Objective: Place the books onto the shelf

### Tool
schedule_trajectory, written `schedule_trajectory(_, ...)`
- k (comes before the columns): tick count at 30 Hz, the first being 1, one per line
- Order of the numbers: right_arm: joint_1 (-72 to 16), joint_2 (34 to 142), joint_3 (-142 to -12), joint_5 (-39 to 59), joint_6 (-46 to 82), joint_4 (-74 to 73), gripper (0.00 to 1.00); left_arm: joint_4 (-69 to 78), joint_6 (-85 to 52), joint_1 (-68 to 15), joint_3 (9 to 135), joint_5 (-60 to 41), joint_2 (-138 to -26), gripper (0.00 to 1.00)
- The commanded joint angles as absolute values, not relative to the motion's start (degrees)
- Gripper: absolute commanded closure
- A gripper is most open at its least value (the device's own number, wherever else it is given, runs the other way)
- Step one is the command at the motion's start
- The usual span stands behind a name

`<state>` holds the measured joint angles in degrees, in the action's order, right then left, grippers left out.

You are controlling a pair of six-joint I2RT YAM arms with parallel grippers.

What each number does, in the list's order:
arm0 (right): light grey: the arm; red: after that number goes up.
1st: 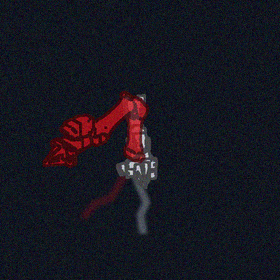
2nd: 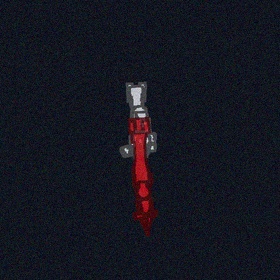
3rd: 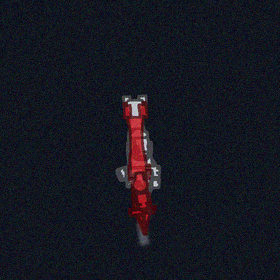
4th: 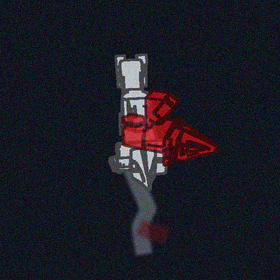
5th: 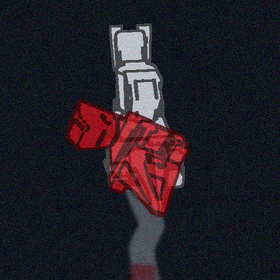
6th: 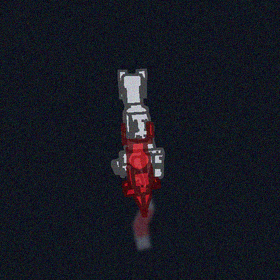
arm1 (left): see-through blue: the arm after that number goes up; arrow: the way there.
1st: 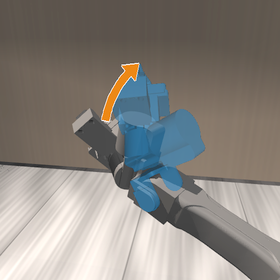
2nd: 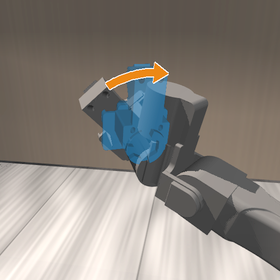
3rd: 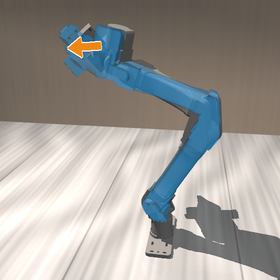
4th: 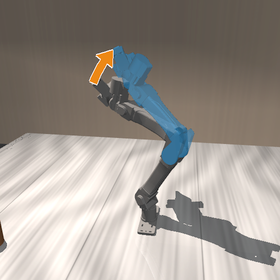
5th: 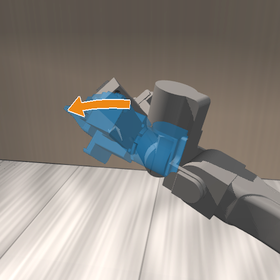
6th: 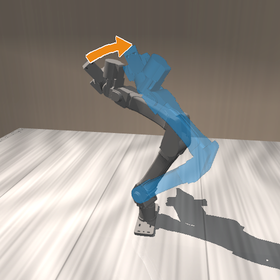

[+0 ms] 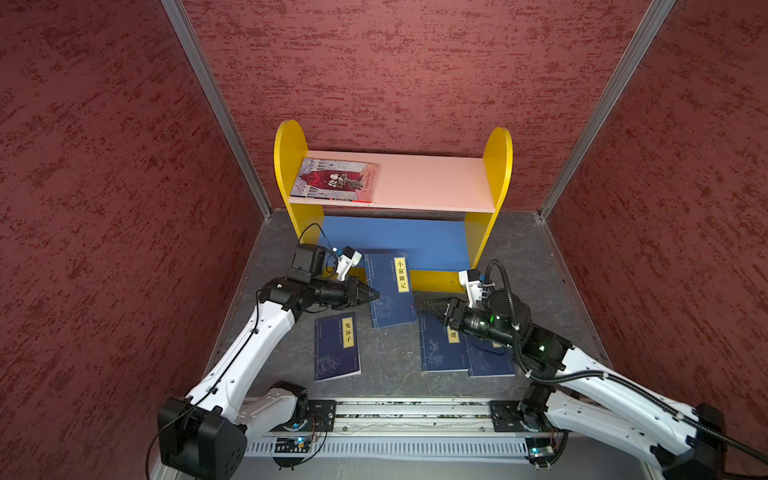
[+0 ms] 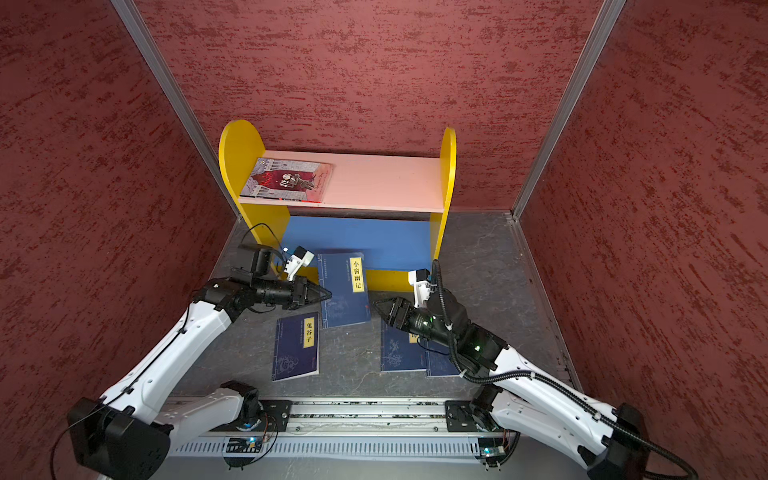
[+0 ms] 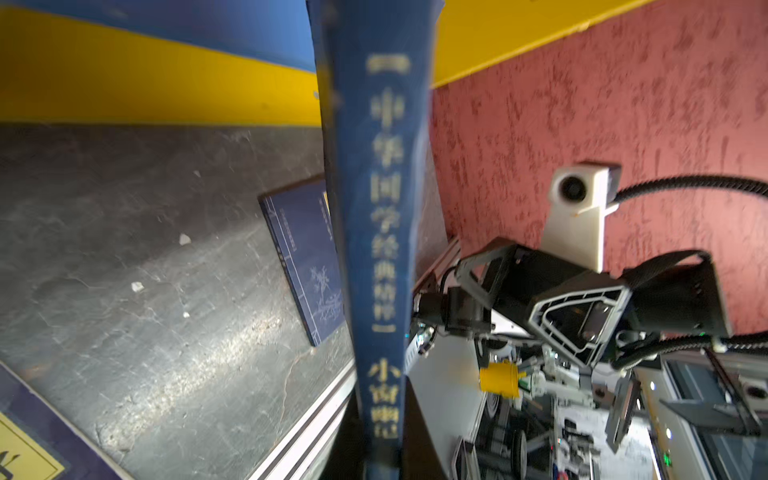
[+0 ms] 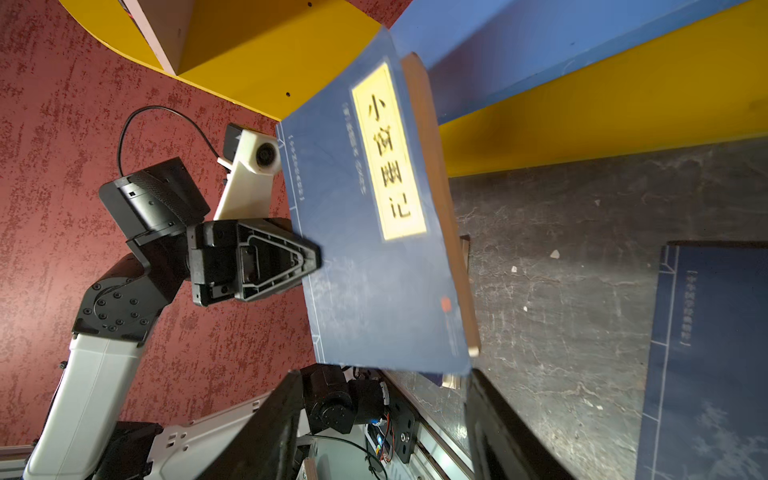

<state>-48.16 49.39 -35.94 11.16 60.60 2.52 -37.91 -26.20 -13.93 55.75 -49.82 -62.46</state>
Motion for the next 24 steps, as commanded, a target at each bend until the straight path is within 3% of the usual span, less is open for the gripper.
schedule_trajectory(1,-48.0,51.5,-35.6,13.3,62.8,-4.9,0.37,-25.8,-35.9,-11.6,55.1,-50.0,-60.5,1.00)
schedule_trajectory(11,-48.0,60.9,-37.9,15.1,66.1,-15.1,0.37,-17.9,-46.0,-3.7,52.4,-49.3,-56.7,1.00)
schedule_trajectory(24,-48.1,73.4,-44.5,16.3,68.5,-25.2,0.36,-7.1,-55.2,-0.5,49.9,-44.3,-58.3,1.00)
